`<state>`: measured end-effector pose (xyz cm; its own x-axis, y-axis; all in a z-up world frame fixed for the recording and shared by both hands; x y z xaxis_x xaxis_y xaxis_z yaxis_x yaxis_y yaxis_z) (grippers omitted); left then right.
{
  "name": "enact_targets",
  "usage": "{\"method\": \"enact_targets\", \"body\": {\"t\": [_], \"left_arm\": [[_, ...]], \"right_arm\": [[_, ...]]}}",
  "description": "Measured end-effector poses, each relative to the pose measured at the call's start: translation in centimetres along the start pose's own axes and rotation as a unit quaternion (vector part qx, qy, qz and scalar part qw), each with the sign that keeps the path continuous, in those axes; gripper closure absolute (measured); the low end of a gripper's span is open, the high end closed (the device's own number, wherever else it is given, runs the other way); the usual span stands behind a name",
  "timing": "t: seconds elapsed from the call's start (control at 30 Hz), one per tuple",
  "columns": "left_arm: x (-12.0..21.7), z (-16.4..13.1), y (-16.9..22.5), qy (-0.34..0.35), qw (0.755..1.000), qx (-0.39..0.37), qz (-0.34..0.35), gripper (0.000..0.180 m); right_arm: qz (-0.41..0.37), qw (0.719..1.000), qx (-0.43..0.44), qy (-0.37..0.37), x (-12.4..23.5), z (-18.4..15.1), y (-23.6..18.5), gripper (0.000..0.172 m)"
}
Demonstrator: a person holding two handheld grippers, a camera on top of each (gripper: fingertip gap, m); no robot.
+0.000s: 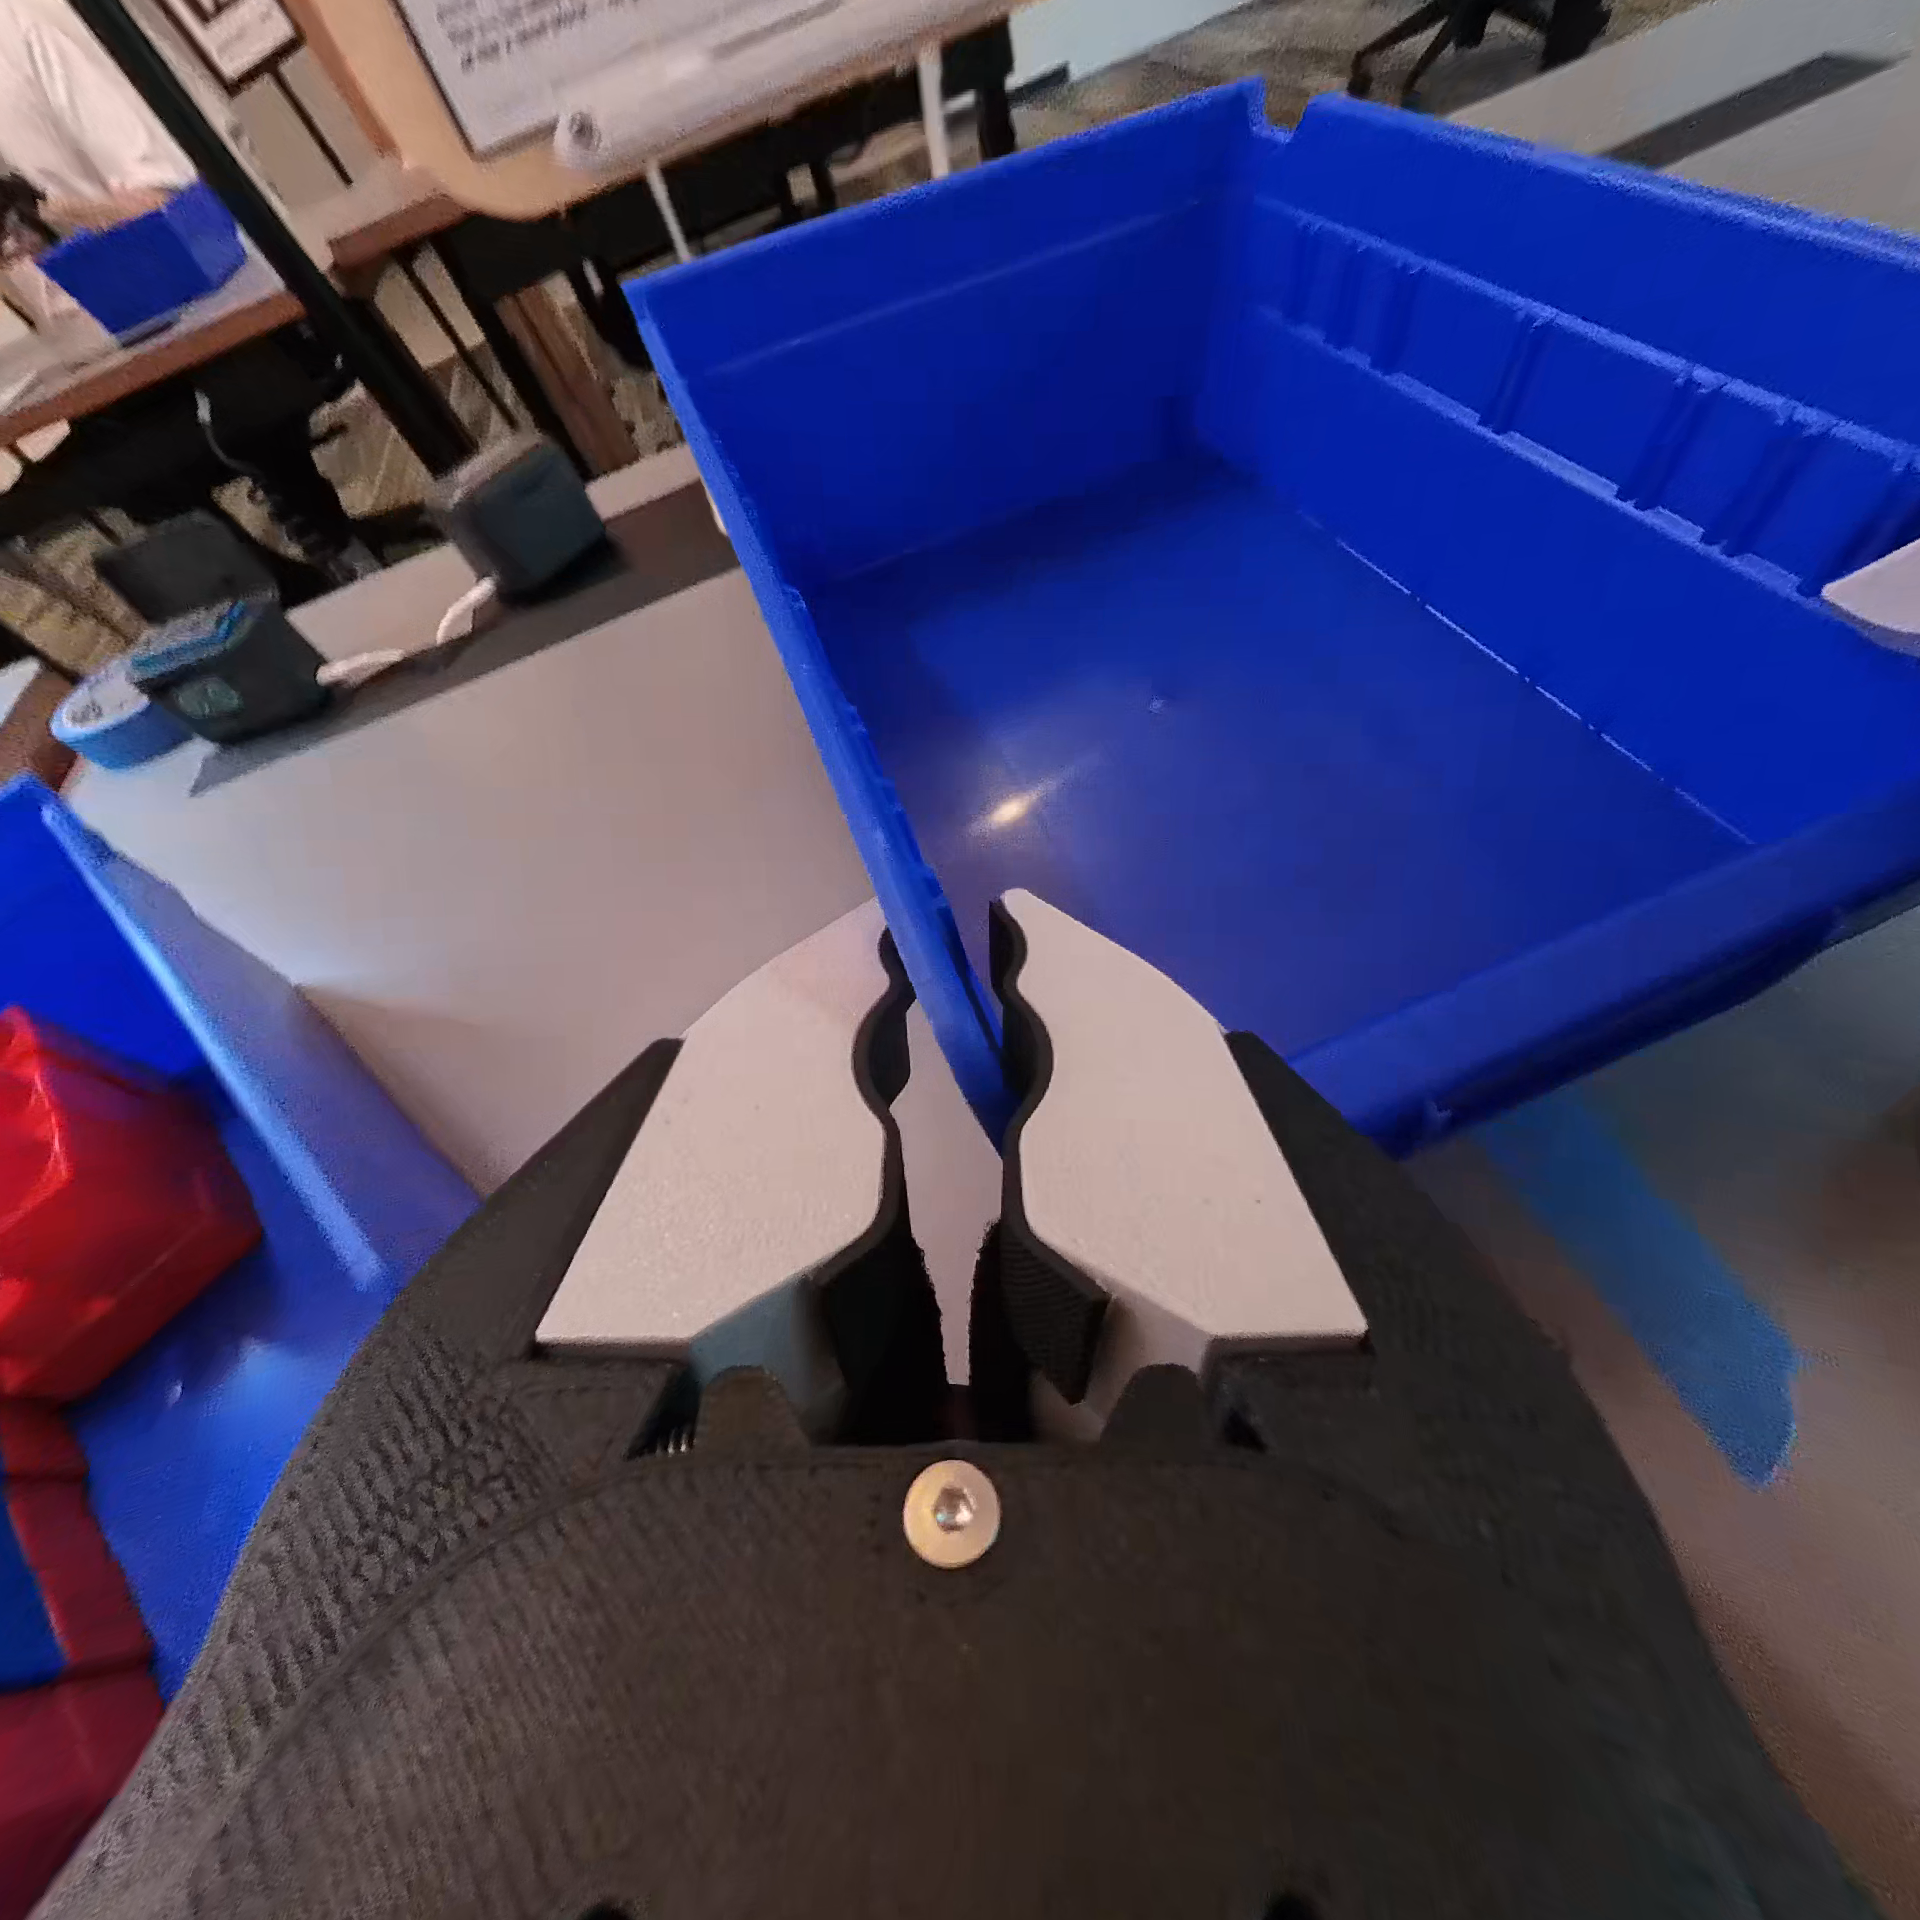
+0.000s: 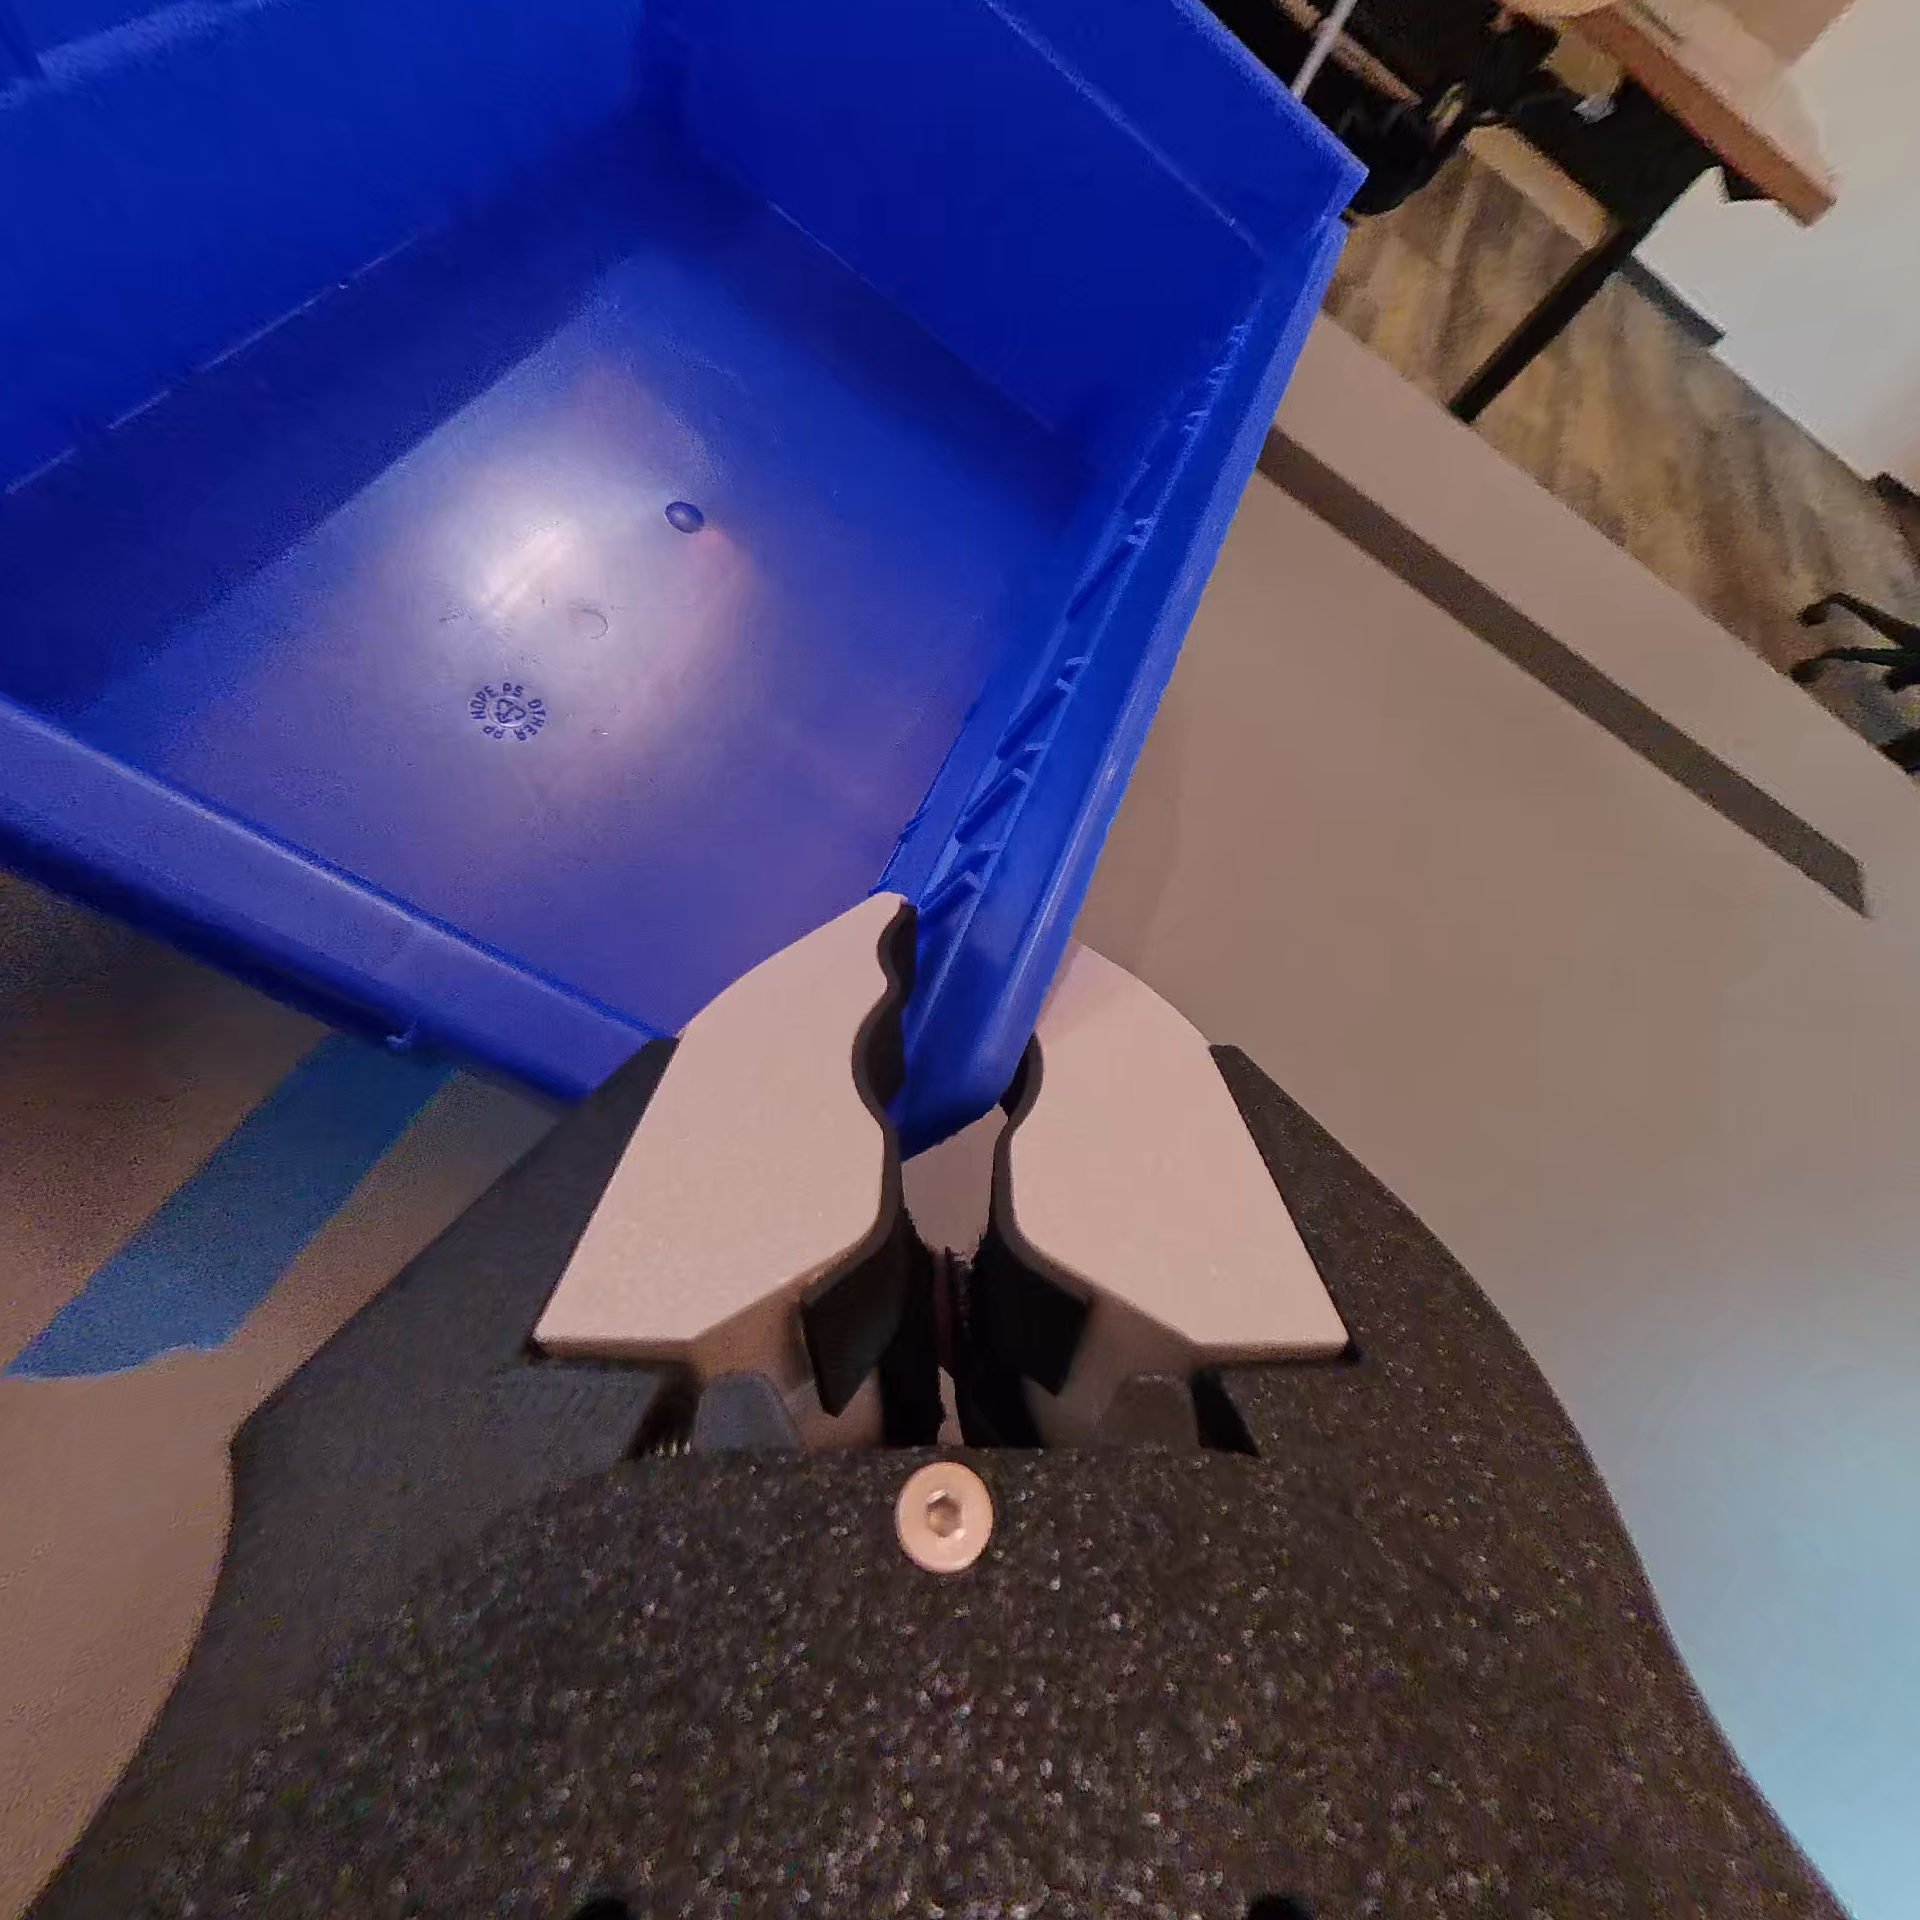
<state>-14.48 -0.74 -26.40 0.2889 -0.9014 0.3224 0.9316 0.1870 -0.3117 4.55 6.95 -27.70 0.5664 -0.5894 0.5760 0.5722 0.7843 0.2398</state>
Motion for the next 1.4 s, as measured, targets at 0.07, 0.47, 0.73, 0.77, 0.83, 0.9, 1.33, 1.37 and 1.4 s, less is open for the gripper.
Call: {"method": "enact_targets", "body": {"t": [0.07, 0.47, 0.73, 0.77, 0.83, 0.9, 1.33, 1.37, 1.4], "left_arm": [[-0.1, 1.4, 1.2, 0.015, 1.0, -0.007, -0.01, 0.167], [-3.2, 8.3, 13.9, 0.066, 0.991, -0.033, -0.11, 0.166], [-4.6, 9.0, 21.8, 0.068, 0.984, -0.071, -0.147, 0.164], [-4.8, 8.8, 22.6, 0.066, 0.983, -0.077, -0.152, 0.164], [-5.1, 8.6, 23.8, 0.061, 0.981, -0.083, -0.165, 0.163], [-5.5, 8.4, 24.8, 0.053, 0.979, -0.085, -0.178, 0.163], [-5.4, 7.6, 28.2, 0.044, 0.962, -0.094, -0.251, 0.141], [-5.0, 7.7, 28.1, 0.049, 0.957, -0.085, -0.271, 0.118], [-4.6, 7.8, 27.8, 0.052, 0.956, -0.073, -0.279, 0.096]], "right_arm": [[-0.018, 1.0, -0.005, 0.006, 1.2, -0.1, 1.5, 0.161], [-0.126, 0.991, -0.039, -0.005, 8.0, -5.3, 13.0, 0.161], [-0.148, 0.987, -0.057, -0.011, 9.4, -11.2, 18.3, 0.161], [-0.15, 0.987, -0.063, -0.013, 9.5, -11.9, 18.6, 0.161], [-0.158, 0.985, -0.074, -0.02, 9.7, -13.1, 19.2, 0.161], [-0.169, 0.982, -0.074, -0.029, 9.9, -13.8, 19.6, 0.161], [-0.167, 0.976, -0.136, -0.011, 9.8, -17.0, 21.5, 0.16], [-0.157, 0.977, -0.144, 0.003, 9.8, -17.0, 21.6, 0.157], [-0.149, 0.977, -0.153, 0.028, 10.0, -16.7, 21.6, 0.144]]}}
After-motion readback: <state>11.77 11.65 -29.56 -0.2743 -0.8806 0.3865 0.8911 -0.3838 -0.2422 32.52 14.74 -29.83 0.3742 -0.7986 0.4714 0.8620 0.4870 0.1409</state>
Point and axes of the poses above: each gripper's, where its closed fingertips meet, x back along the fingers, z out of its top, y = z × x across the jaws, the point moved 4 cm from there along x, back along the fingers, and after that the axes turned 11 degrees about z, right-handed, at the moved point
